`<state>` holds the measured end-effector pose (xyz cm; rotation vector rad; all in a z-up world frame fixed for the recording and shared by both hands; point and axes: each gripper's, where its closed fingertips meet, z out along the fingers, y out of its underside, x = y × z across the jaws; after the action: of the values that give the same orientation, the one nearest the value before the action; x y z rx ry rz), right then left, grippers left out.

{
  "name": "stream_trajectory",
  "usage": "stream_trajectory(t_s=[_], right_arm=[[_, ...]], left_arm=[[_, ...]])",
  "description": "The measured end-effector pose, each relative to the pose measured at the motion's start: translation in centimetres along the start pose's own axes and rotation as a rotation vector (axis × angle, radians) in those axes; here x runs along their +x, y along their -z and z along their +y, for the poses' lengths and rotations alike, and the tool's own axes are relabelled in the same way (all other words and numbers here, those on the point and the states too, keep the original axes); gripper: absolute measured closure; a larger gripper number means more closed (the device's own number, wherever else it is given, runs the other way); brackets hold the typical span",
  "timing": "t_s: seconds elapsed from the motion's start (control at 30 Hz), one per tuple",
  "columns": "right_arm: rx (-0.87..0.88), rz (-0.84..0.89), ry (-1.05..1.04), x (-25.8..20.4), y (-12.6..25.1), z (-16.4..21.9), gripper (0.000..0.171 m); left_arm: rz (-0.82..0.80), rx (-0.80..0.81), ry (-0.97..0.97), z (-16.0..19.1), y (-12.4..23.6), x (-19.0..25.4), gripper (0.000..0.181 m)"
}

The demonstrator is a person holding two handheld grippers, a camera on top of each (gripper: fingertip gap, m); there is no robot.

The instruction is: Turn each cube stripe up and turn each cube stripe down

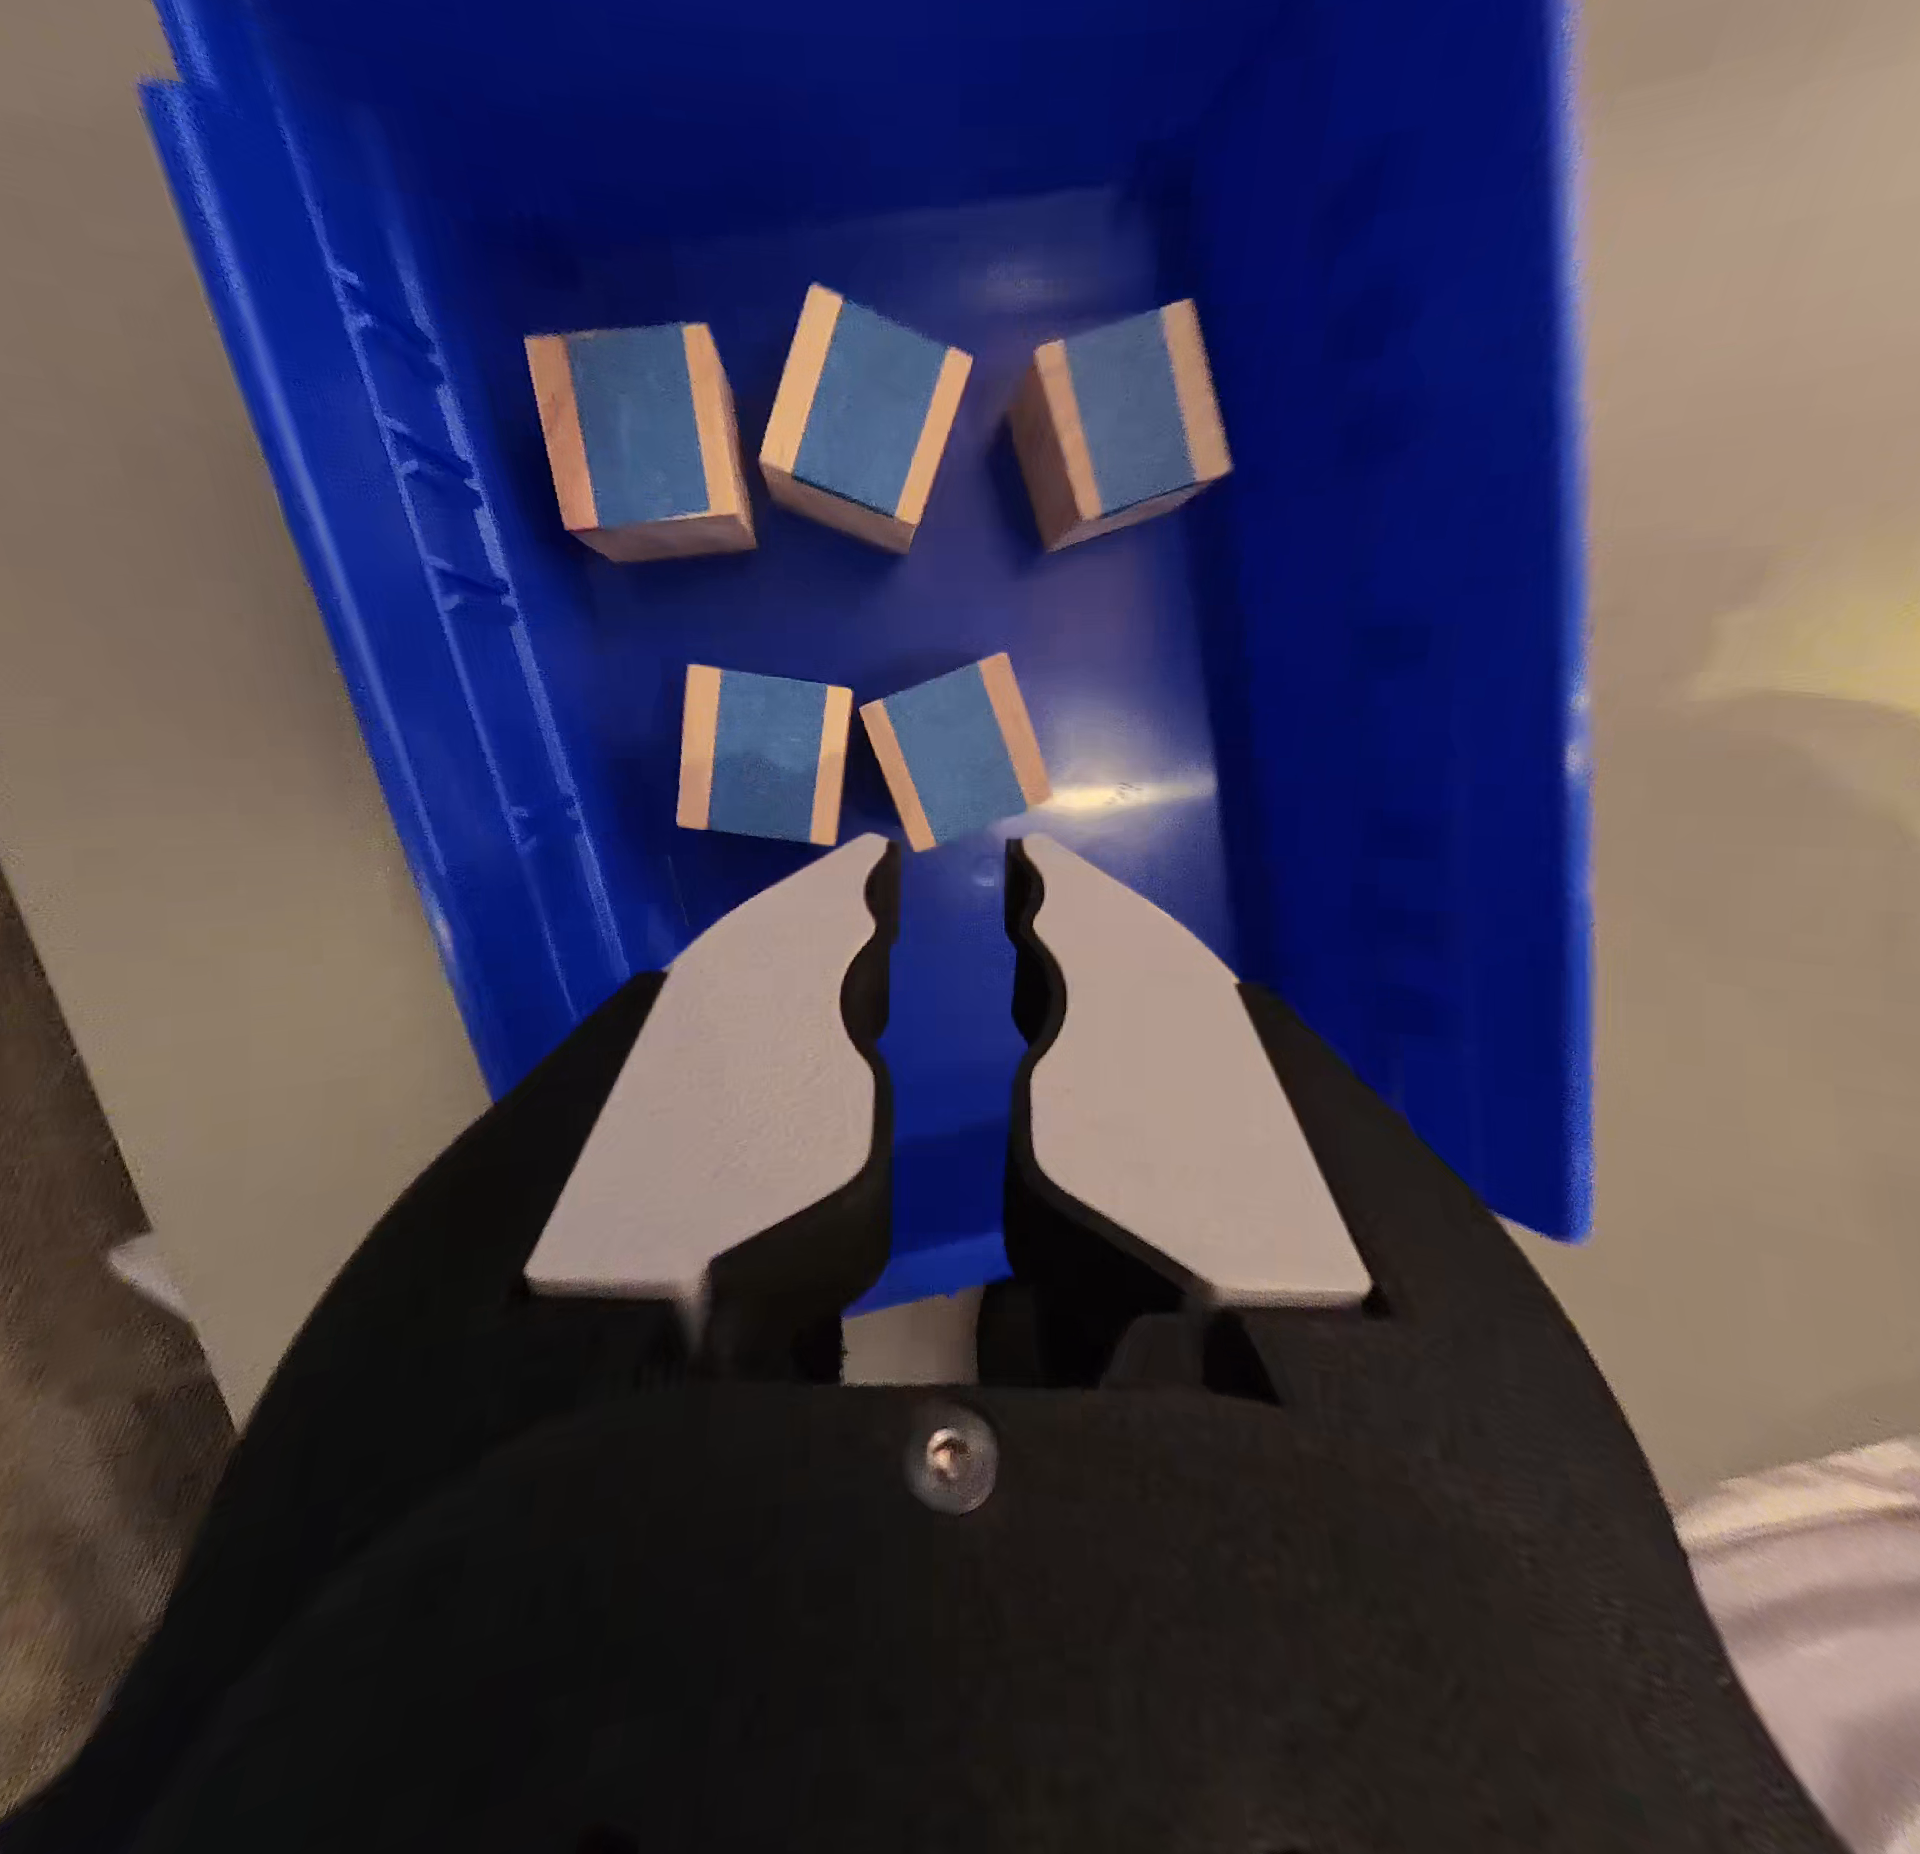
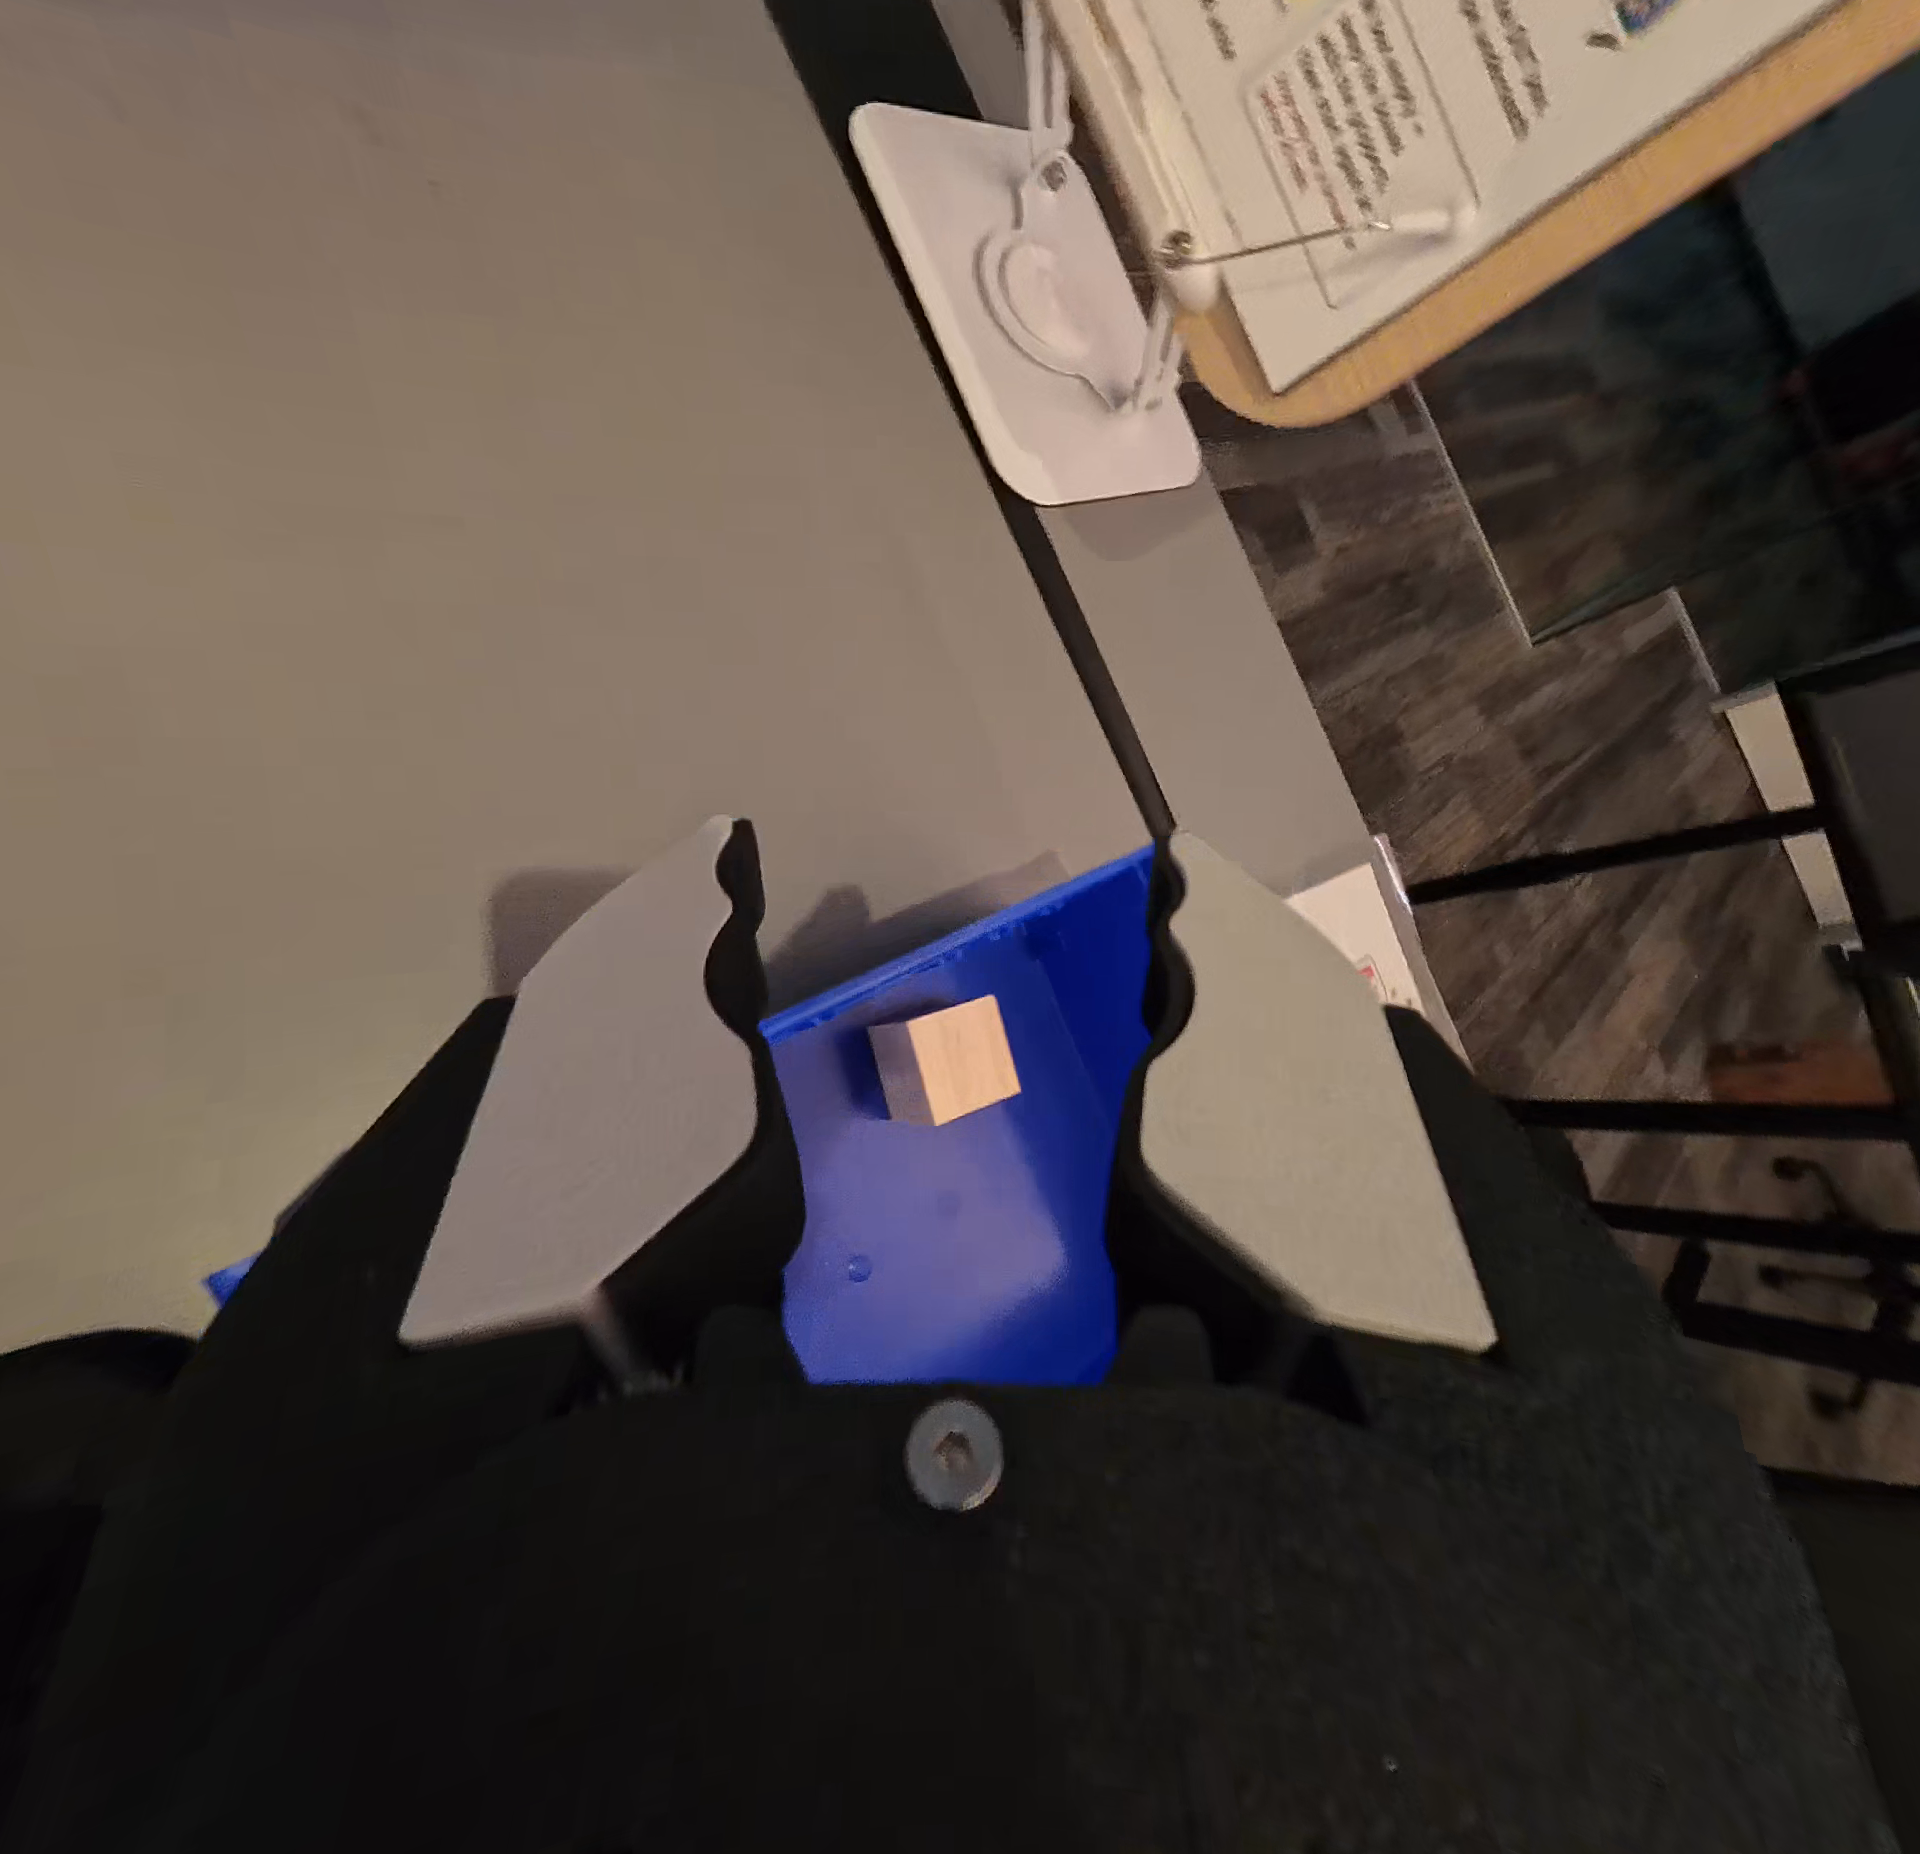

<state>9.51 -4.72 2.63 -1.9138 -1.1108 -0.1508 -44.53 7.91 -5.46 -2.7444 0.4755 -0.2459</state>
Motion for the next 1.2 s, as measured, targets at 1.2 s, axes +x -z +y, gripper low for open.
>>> stream_trajectory(t_s=[1.2], right_arm=[[-0.299, -0.128, 0.054, -2.3, -3.8, 5.5, 0.098]], left_arm=[[-0.026, -0.209, 0.122, 0.8, -6.4, 0.7, 0.135]])
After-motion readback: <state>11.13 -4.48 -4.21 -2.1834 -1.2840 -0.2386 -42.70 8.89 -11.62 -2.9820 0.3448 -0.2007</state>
